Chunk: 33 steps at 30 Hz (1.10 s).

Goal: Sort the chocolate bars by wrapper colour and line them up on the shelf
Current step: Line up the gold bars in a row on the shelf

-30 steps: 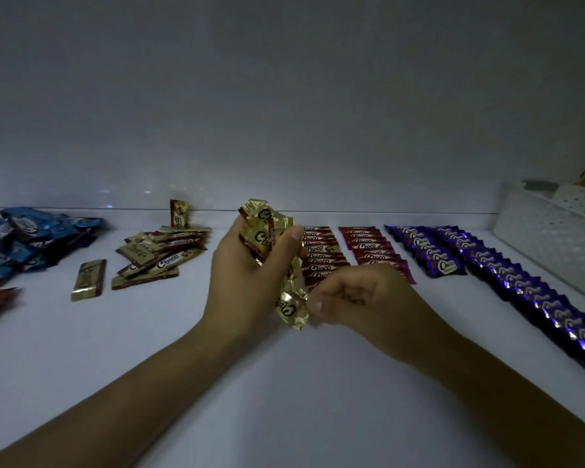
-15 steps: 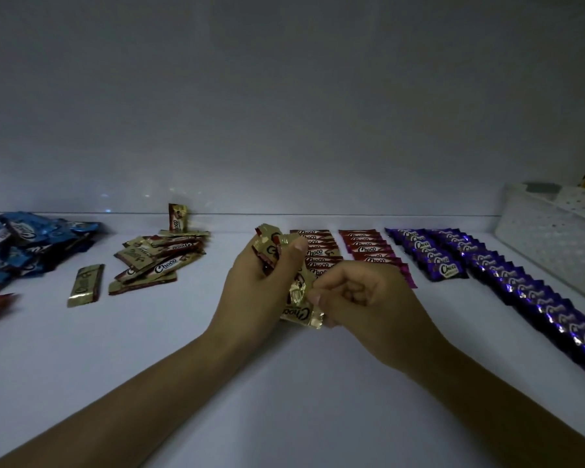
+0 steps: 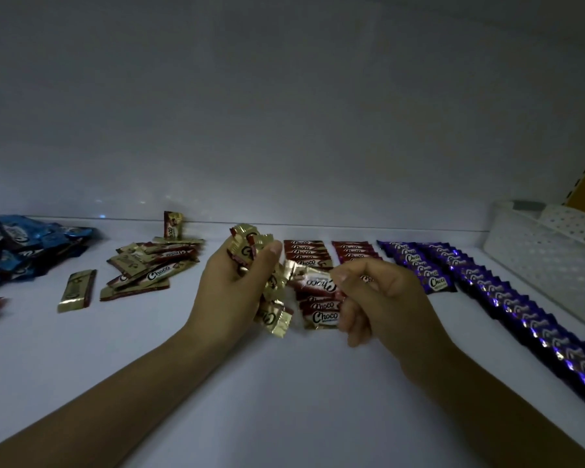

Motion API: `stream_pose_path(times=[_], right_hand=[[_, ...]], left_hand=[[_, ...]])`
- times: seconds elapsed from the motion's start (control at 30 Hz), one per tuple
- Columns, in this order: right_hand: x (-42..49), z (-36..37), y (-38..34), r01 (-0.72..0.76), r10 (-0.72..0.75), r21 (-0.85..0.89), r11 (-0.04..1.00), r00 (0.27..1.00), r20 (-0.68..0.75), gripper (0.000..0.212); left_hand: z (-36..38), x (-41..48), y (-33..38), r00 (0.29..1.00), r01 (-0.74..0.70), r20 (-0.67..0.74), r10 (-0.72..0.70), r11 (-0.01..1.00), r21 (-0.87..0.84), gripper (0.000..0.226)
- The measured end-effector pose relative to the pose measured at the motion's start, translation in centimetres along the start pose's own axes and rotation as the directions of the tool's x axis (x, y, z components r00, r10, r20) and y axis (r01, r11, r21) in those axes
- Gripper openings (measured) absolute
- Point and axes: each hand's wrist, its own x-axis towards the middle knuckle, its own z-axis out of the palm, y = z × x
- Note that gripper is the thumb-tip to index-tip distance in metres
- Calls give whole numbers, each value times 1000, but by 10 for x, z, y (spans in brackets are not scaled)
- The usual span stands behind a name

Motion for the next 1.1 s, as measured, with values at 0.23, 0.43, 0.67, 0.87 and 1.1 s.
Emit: stream_pose_path(times=[0.23,0.43,0.67,0.87,1.1], right_hand=[[1,0,1,17,-7,82,997,993,-121,14],[0,-9,3,316,-364,-287,904,922,-132,34],[-12,0,10,609,-326,-588,533,789,522,33],[-5,-14,-1,461,-254,-493,738,866,430,17],[-7,-17,11,382,-59,-565,731,861,505,19]], left_hand=[[-7,1,1,997,44,-69,-47,998,-34,35],[-5,3,0,997,53,-62,-56,998,-44,30],[-5,5,1,997,21,-73,-21,1000,-7,24],[-7,6,2,997,-3,-76,7,999,53,22],[-8,0,-4,999,-11,-51,13,999,50,20]])
